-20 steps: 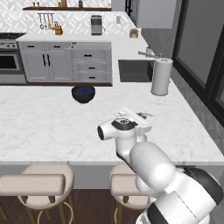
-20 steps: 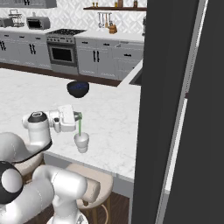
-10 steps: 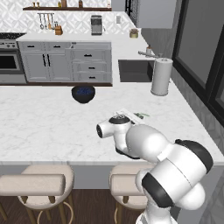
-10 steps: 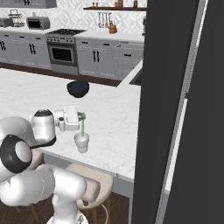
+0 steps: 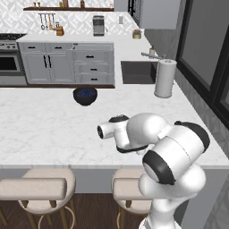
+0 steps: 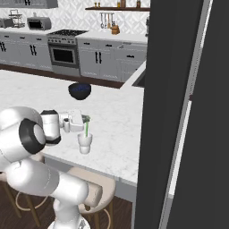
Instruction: Take a straw from the drawer in front and place it inside the glass cup on the dining counter.
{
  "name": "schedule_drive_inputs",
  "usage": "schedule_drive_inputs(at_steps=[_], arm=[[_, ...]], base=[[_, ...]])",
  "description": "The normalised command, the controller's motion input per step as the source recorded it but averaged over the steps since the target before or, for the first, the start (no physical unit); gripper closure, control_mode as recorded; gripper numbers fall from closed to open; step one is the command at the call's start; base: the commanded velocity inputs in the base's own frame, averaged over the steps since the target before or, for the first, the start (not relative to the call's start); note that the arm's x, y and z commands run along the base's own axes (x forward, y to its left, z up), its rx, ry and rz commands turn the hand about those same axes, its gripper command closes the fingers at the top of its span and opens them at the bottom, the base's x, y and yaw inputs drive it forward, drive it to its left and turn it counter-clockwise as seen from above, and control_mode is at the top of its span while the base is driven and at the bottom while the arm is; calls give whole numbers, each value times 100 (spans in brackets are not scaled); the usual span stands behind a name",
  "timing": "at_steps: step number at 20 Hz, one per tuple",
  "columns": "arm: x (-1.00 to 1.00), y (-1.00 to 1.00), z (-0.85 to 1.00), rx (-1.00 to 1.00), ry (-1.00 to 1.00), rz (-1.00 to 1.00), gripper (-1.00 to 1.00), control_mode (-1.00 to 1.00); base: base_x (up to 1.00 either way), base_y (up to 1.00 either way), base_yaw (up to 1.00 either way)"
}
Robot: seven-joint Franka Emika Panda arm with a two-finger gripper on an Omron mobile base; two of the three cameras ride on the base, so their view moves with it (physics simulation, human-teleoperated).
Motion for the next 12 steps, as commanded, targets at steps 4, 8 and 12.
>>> schedule_drive_inputs(at_steps=[4, 8, 12], arm=[[-14, 0, -8, 0, 0, -1, 100, -100], [-58, 0, -8, 0, 0, -2, 100, -100], [-23, -7, -15, -1, 0, -5, 100, -100]], base=[[0, 0, 0], [0, 0, 0], [0, 0, 0]])
